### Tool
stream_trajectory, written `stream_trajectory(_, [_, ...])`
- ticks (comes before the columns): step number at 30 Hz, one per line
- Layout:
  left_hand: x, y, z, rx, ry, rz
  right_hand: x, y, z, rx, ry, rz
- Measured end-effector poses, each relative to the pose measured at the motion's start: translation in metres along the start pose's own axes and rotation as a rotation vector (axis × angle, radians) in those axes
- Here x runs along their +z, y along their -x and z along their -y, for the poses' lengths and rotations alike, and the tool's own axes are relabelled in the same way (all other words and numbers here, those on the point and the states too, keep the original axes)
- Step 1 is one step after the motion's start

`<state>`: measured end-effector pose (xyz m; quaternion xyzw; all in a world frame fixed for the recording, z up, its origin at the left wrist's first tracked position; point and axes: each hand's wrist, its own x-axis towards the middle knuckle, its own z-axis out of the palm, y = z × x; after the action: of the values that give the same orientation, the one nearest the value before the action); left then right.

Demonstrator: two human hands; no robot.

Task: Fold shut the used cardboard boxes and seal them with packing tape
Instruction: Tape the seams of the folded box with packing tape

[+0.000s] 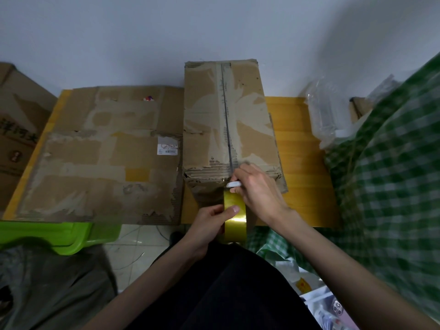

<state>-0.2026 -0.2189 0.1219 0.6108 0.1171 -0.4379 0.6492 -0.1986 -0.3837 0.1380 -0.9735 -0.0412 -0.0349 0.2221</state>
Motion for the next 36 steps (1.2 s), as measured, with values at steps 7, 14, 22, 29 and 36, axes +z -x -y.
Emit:
stream_trajectory(7, [0.001,0.000,0.000,0.013,0.019,0.014,-0.004,-0.001,0.003,-0.014,0.043,0.025])
stream_trajectory(14, [0.006,-0.002,0.001,0.005,-0.003,0.029,-0.014,0.007,-0.004,0.008,0.137,0.045])
stream_trajectory(22, [0.002,-0.006,0.002,-0.006,-0.037,0.039,-0.029,0.038,-0.056,0.226,0.213,0.080])
stream_trajectory(29, [0.002,-0.008,0.001,-0.031,-0.060,0.065,0.011,0.064,-0.128,0.685,0.003,0.220])
stream_trajectory(36, [0.003,-0.008,0.006,-0.030,-0.122,0.091,0.066,0.073,-0.181,1.076,-0.202,0.158])
